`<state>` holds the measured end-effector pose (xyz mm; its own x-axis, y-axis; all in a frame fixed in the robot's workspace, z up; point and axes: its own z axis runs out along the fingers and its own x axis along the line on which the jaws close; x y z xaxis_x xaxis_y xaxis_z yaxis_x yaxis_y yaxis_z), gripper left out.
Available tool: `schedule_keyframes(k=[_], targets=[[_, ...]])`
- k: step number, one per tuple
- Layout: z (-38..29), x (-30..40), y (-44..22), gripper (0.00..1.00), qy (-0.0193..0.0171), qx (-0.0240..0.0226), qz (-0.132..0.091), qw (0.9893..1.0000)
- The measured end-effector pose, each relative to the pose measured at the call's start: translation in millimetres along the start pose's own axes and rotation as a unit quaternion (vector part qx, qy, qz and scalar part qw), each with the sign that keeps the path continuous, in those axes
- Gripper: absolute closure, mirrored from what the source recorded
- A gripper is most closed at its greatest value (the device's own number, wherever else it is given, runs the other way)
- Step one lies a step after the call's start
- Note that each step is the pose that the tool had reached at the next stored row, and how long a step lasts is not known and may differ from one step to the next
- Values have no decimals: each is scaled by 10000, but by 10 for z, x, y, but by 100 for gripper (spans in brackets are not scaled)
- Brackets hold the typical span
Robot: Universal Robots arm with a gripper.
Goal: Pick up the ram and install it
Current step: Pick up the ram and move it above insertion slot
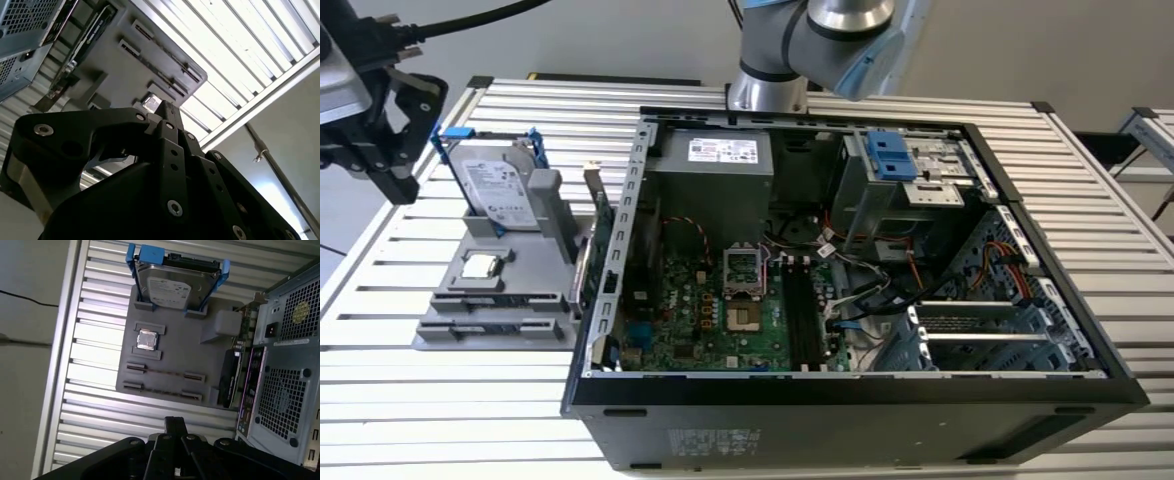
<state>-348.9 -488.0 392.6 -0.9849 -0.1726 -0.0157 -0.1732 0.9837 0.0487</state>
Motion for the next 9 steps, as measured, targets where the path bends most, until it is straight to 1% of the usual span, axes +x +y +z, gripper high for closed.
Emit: schedule_keyframes(k=[4,9], targets=[[0,0,0,100,8,-3,-177,9998],[0,1,0,100,19,-6,-395,9992]])
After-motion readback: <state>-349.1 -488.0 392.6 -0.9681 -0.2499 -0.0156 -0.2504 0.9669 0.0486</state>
